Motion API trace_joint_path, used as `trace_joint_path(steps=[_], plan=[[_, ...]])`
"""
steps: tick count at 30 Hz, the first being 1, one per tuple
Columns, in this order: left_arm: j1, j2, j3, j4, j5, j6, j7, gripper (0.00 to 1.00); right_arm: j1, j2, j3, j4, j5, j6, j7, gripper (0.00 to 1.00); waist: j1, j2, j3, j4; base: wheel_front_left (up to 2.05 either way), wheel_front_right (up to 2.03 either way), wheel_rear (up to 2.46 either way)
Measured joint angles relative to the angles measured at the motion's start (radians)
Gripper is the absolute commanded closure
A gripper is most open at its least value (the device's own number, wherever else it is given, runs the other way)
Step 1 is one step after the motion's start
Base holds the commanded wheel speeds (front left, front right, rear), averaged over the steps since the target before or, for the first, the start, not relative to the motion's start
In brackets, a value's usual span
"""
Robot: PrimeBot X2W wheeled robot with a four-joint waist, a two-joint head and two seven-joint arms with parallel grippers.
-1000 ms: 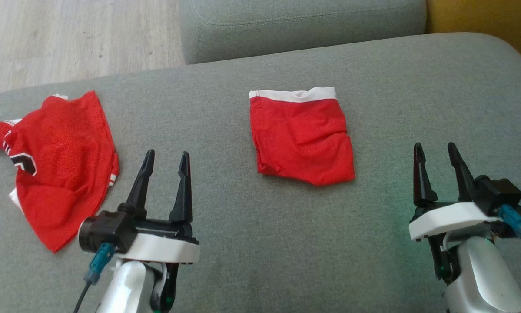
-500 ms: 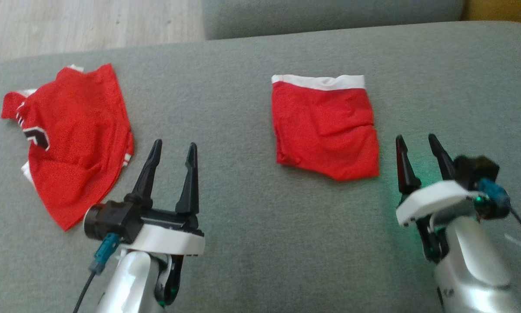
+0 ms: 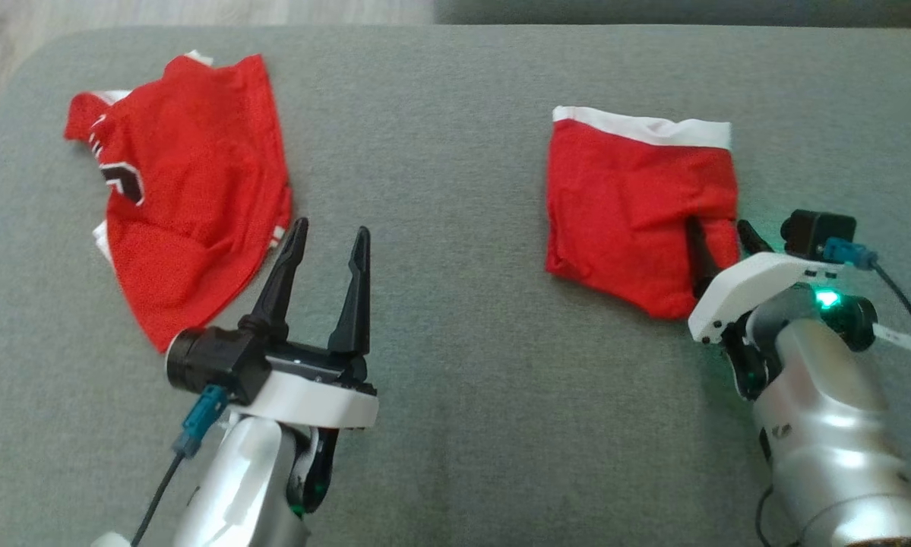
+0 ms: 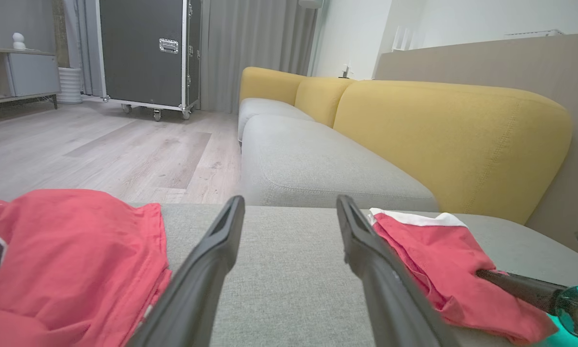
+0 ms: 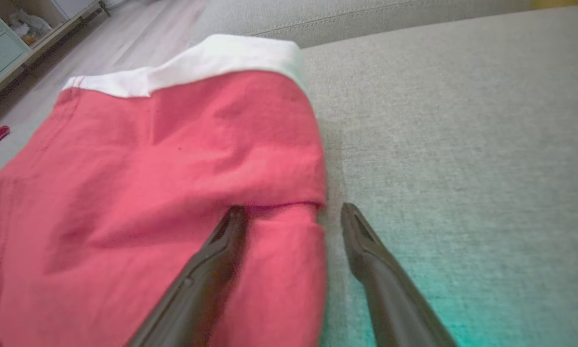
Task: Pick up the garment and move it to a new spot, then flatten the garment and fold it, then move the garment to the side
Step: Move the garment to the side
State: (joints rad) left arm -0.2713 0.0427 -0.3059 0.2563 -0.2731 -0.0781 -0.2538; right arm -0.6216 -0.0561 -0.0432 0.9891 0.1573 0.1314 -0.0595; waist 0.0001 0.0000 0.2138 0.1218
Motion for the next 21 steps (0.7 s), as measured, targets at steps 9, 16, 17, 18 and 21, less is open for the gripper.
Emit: trace_joint_path(steps=[9, 16, 17, 18, 21], plan=[[-0.008, 0.000, -0.012, 0.006, -0.002, 0.013, 0.000, 0.00, -0.072, -0.006, 0.041, 0.132, -0.037, 0.000, -0.063, 1.00, -0.0002, 0.0000, -0.002, 0.022, 0.00, 0.00, 0.00], [-0.006, 0.000, -0.011, 0.006, -0.010, 0.017, 0.000, 0.00, -0.073, -0.028, 0.097, 0.174, -0.093, 0.000, -0.132, 1.00, -0.0002, 0.0000, -0.039, -0.017, 0.00, 0.00, 0.00], [-0.006, 0.000, -0.011, 0.005, -0.010, 0.017, 0.000, 0.00, -0.074, -0.036, 0.106, 0.176, -0.099, 0.000, -0.136, 1.00, -0.0002, 0.0000, -0.045, -0.024, 0.00, 0.00, 0.00], [-0.004, 0.000, -0.011, 0.005, -0.010, 0.017, 0.000, 0.00, -0.075, -0.045, 0.115, 0.179, -0.100, 0.000, -0.139, 1.00, -0.0002, 0.0000, -0.051, -0.031, 0.00, 0.00, 0.00], [0.003, 0.000, -0.011, 0.002, -0.017, 0.018, 0.000, 0.00, -0.086, -0.087, 0.156, 0.188, -0.109, 0.000, -0.140, 1.00, -0.0002, 0.0000, -0.064, -0.052, 0.00, 0.00, 0.00]])
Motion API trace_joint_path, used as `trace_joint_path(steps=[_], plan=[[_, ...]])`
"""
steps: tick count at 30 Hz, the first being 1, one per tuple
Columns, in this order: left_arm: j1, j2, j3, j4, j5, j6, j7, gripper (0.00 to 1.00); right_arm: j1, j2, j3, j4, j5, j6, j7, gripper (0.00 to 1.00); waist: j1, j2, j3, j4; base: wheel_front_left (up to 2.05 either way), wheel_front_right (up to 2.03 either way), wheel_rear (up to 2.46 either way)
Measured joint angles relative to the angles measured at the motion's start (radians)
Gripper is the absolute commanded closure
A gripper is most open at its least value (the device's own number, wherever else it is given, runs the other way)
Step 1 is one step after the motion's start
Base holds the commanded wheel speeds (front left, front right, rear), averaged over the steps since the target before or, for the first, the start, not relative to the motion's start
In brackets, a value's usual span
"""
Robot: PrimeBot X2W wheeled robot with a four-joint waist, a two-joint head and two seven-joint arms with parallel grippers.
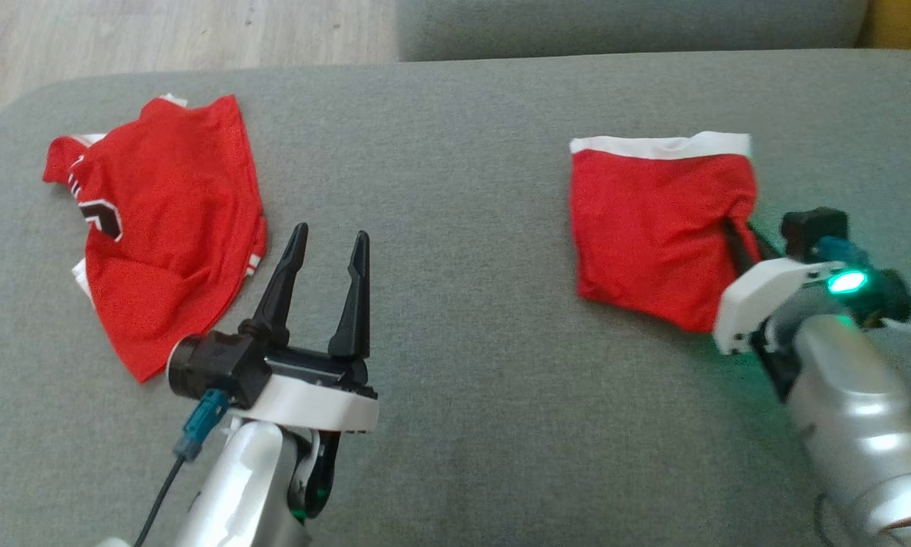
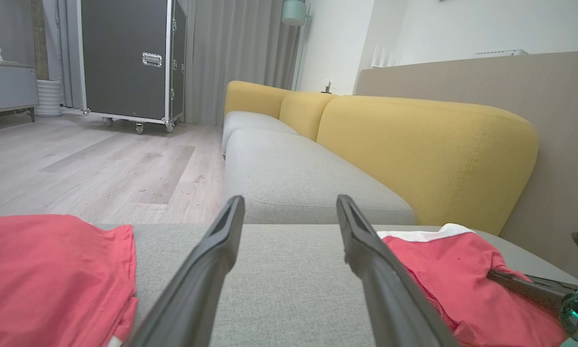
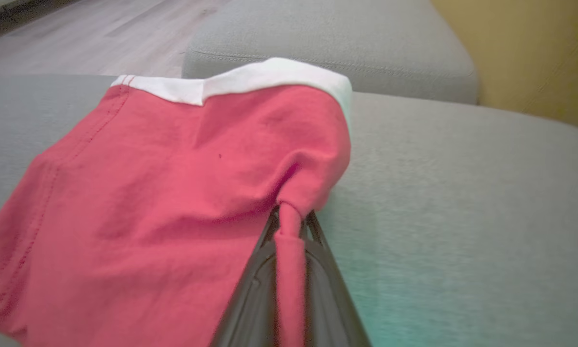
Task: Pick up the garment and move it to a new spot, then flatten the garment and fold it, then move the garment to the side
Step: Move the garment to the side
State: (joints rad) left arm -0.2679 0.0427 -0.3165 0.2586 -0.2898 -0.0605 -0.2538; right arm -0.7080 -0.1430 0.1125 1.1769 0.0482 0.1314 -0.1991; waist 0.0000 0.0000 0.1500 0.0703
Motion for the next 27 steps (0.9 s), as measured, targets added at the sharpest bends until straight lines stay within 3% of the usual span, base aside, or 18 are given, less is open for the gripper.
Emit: trace_joint_path(steps=[18, 27], plan=[[-0.025, 0.000, 0.007, -0.019, 0.011, -0.011, 0.000, 0.00, -0.093, -0.453, 0.333, 0.003, 0.078, 0.000, 0.152, 1.00, 0.0001, 0.0000, 0.092, -0.013, 0.00, 0.00, 0.00], [-0.058, 0.000, 0.006, -0.020, 0.018, -0.019, 0.000, 0.00, -0.143, -0.557, 0.372, 0.022, 0.094, 0.000, 0.184, 1.00, 0.0001, 0.0000, 0.143, 0.015, 0.00, 0.00, 0.00]])
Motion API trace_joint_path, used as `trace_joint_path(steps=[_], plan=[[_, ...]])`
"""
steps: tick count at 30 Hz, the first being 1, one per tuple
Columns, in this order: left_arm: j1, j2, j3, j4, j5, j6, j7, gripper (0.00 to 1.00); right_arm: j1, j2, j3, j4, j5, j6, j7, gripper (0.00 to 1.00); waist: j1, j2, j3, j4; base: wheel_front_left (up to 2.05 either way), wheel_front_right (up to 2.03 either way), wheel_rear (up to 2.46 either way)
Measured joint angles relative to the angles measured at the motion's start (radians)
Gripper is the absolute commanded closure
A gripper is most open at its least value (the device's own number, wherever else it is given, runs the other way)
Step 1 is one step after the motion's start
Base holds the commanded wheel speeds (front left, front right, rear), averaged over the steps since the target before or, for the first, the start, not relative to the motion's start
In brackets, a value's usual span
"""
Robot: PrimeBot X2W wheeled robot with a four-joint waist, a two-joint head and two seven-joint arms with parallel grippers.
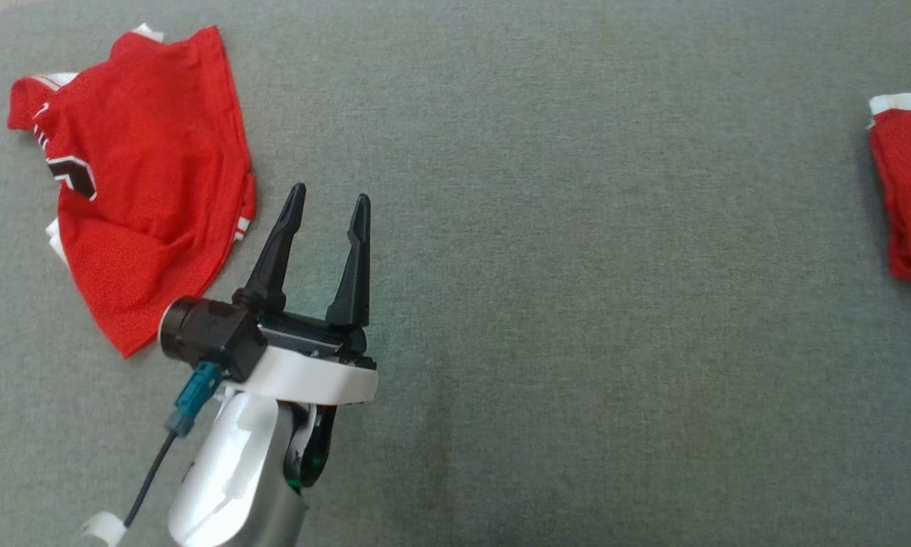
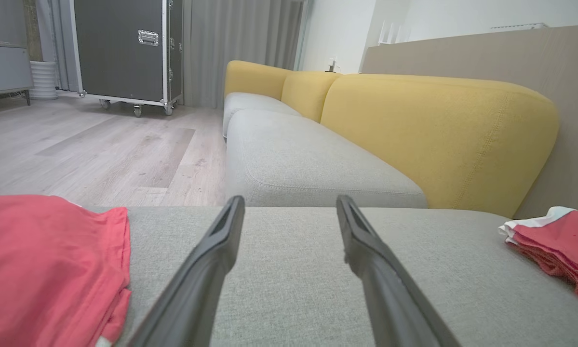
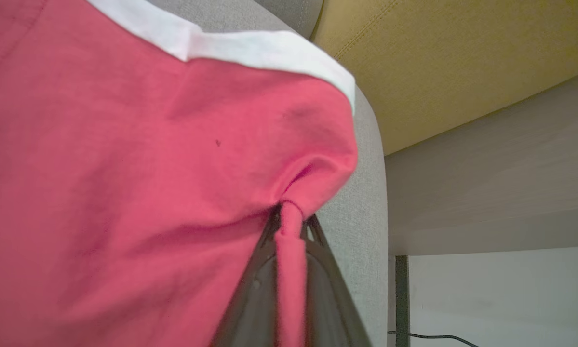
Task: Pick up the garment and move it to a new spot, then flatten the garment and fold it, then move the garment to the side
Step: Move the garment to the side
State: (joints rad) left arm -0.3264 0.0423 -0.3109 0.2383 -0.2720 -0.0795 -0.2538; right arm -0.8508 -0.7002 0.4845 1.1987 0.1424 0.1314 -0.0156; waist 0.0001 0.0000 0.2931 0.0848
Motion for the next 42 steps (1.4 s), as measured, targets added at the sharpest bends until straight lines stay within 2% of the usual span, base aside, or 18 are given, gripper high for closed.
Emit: trace_joint_path(steps=[8, 9, 10, 15, 19, 21, 22, 27, 34, 42], plan=[[-0.002, 0.000, 0.001, 0.001, 0.000, 0.000, 0.000, 0.00, -0.003, -0.016, -0.002, 0.028, -0.012, 0.000, -0.002, 0.98, 0.0000, 0.0000, 0.012, 0.014, 0.00, 0.00, 0.00], [-0.003, 0.000, 0.001, 0.002, 0.000, -0.001, 0.000, 0.00, -0.006, -0.018, -0.004, 0.032, -0.014, 0.000, -0.004, 0.15, 0.0000, 0.0000, 0.014, 0.015, 0.00, 0.00, 0.00], [-0.005, 0.000, 0.001, 0.002, 0.000, -0.001, 0.000, 0.00, -0.009, -0.021, -0.008, 0.033, -0.024, 0.000, -0.015, 0.00, 0.0000, 0.0000, 0.015, 0.016, 0.00, 0.00, 0.00], [-0.014, 0.000, 0.010, 0.008, 0.001, -0.001, 0.000, 0.00, -0.058, -0.024, -0.065, 0.045, -0.048, 0.000, -0.064, 0.00, 0.0000, 0.0000, 0.005, 0.014, 0.00, 0.00, 0.00], [-0.013, 0.000, 0.024, 0.009, 0.006, -0.001, 0.000, 0.00, -0.065, 0.006, -0.119, 0.057, -0.052, 0.000, -0.097, 0.00, -0.0001, 0.0000, -0.024, 0.005, 0.00, 0.00, 0.00], [-0.012, 0.000, 0.030, 0.006, 0.006, -0.005, 0.000, 0.00, -0.065, 0.049, -0.161, 0.062, -0.037, 0.000, -0.118, 0.00, -0.0001, 0.0000, -0.044, -0.002, 0.00, 0.00, 0.00], [-0.006, 0.000, 0.039, 0.001, 0.006, -0.010, 0.000, 0.00, -0.065, 0.104, -0.185, 0.059, -0.018, 0.000, -0.150, 0.00, -0.0002, 0.0000, -0.068, -0.011, 0.00, 0.00, 0.00], [0.040, 0.000, 0.067, -0.011, 0.009, -0.010, 0.000, 0.00, -0.059, 0.225, -0.234, 0.011, 0.025, 0.000, -0.206, 0.00, -0.0002, 0.0000, -0.132, -0.034, 0.00, 0.00, 0.00], [0.095, 0.000, 0.101, -0.031, 0.018, -0.010, 0.000, 0.00, -0.006, 0.379, -0.289, -0.187, 0.117, 0.000, -0.233, 0.00, -0.0003, 0.0000, -0.222, -0.063, 0.00, 0.00, 0.00], [0.149, 0.001, 0.114, -0.039, 0.025, -0.014, 0.000, 0.00, 0.242, 0.537, -0.408, -0.524, 0.128, 0.000, -0.235, 0.00, -0.0003, 0.0000, -0.282, -0.075, 0.00, 0.00, 0.00]])
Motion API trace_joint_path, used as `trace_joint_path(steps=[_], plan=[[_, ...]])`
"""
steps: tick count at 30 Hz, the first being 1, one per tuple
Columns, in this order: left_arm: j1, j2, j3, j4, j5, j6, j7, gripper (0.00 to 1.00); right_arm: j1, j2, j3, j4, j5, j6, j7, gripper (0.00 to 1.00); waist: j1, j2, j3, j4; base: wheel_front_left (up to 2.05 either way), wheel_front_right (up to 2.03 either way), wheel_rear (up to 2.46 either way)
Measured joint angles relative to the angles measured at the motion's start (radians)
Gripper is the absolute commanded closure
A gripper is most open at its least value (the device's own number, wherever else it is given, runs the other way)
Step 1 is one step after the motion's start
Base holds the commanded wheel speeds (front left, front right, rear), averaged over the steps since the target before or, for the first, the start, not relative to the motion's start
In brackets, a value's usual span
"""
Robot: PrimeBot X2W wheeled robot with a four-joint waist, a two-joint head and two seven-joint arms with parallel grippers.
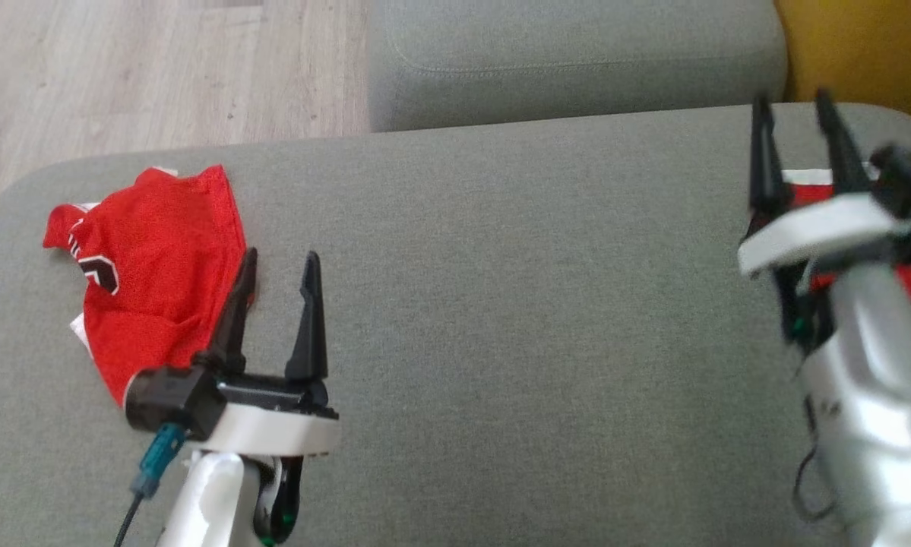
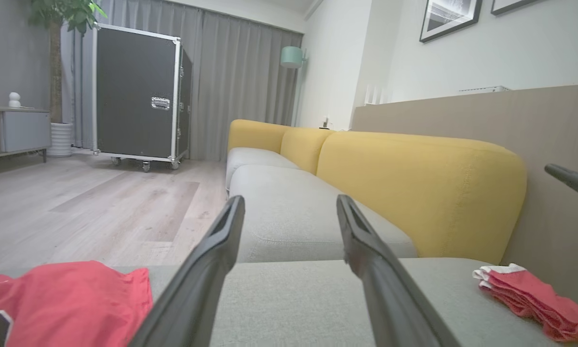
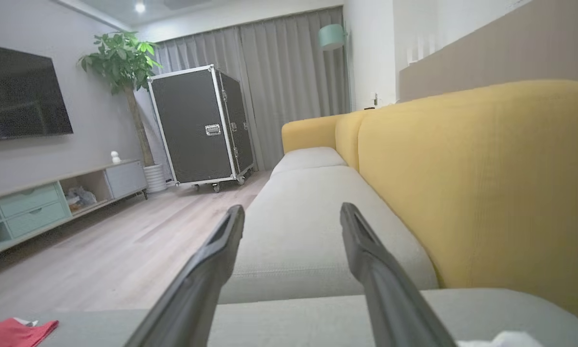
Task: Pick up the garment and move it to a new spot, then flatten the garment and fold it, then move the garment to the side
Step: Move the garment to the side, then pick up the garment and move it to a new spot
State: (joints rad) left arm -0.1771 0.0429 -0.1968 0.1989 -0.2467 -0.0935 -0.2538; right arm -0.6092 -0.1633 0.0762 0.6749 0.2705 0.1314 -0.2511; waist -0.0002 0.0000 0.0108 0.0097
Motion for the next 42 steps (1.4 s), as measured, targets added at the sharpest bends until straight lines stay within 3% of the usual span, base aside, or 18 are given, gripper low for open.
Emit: trace_joint_path(steps=[5, 12, 32, 42], plan=[[0.035, 0.000, 0.005, -0.004, -0.035, -0.013, 0.000, 0.00, 0.234, 0.089, -0.077, -0.164, -0.043, 0.000, 0.000, 0.00, 0.0001, 0.0000, -0.012, 0.010, 0.00, 0.00, 0.00], [0.085, 0.000, 0.017, 0.011, -0.021, -0.012, 0.000, 0.00, 0.476, 0.109, -0.086, -0.288, -0.080, 0.000, 0.000, 0.00, 0.0001, 0.0000, -0.015, 0.012, 0.00, 0.00, 0.00], [0.106, 0.000, 0.033, 0.011, -0.016, 0.000, 0.000, 0.00, 0.504, 0.113, -0.072, -0.354, -0.069, 0.000, 0.000, 0.00, 0.0002, 0.0000, -0.017, 0.009, 0.00, 0.00, 0.00], [0.106, 0.000, 0.039, 0.025, -0.016, 0.013, 0.000, 0.00, 0.522, 0.113, -0.001, -0.340, -0.056, 0.000, 0.000, 0.00, 0.0002, 0.0000, -0.028, 0.078, 0.00, 0.00, 0.00]])
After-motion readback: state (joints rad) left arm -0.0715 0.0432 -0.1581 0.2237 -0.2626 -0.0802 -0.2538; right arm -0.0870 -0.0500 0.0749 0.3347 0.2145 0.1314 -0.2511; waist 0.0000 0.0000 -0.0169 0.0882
